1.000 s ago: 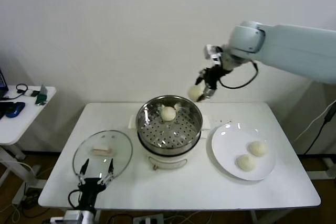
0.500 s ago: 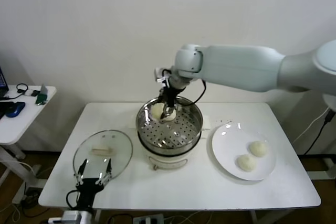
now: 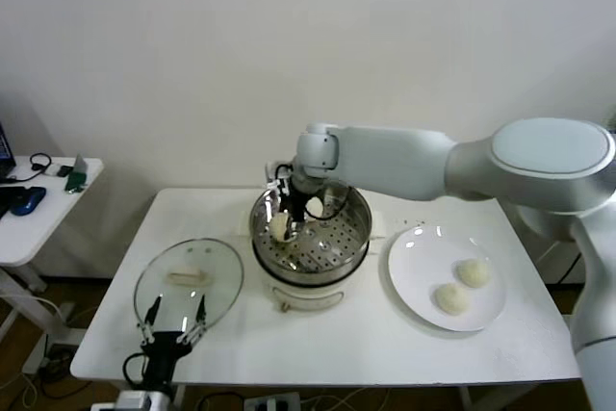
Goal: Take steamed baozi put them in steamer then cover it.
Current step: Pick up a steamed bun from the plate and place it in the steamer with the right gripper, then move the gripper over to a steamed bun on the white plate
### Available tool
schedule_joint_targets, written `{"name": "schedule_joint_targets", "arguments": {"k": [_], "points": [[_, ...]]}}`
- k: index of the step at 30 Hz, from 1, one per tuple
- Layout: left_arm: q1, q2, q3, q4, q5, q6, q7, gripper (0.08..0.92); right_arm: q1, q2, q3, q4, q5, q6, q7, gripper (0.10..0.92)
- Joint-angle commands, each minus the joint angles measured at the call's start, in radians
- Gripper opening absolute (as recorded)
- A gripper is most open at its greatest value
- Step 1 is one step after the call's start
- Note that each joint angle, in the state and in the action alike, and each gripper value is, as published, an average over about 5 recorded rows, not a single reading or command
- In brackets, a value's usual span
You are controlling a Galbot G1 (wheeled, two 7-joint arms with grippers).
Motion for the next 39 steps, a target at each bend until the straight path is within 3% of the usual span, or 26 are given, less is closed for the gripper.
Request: {"name": "schedule_joint_targets", "arguments": {"k": [1, 6, 11, 14, 20, 24, 29, 39], "points": [[0.002, 0.001, 0.001, 0.004, 0.001, -0.003, 0.0, 0.823, -0.048, 0.026, 0.015, -0.037, -0.036, 0.0, 0.014, 0.707], [0.005, -0.001, 0.0, -0.003, 0.003, -0.002, 0.0, 0.823, 0.024, -0.009, 0.032, -0.021, -0.051, 0.028, -0.006, 0.802], [0.006, -0.003, 0.001, -0.012, 0.009, 0.002, 0.0, 0.823, 0.224, -0.131, -0.019, 0.043, -0.001, 0.116, -0.173, 0.822], [0.006, -0.005, 0.003, -0.019, 0.015, 0.005, 0.001, 0.823, 0.343, -0.264, -0.074, 0.117, 0.051, 0.169, -0.279, 0.823], [-0.001, -0.002, 0.001, -0.027, 0.015, 0.013, 0.003, 0.823, 0.515, -0.591, -0.254, 0.38, 0.105, 0.204, -0.33, 0.823], [-0.005, 0.005, -0.003, -0.027, 0.01, 0.015, 0.003, 0.823, 0.583, -0.79, -0.43, 0.515, -0.01, 0.215, -0.32, 0.823], [-0.008, 0.005, 0.001, -0.024, 0.008, 0.013, 0.003, 0.823, 0.505, -0.96, -0.523, 0.557, -0.208, 0.207, -0.254, 0.823], [-0.004, -0.007, 0.003, -0.021, 0.013, 0.011, 0.003, 0.823, 0.027, -1.007, -0.167, 0.479, -0.408, 0.125, -0.13, 0.823]]}}
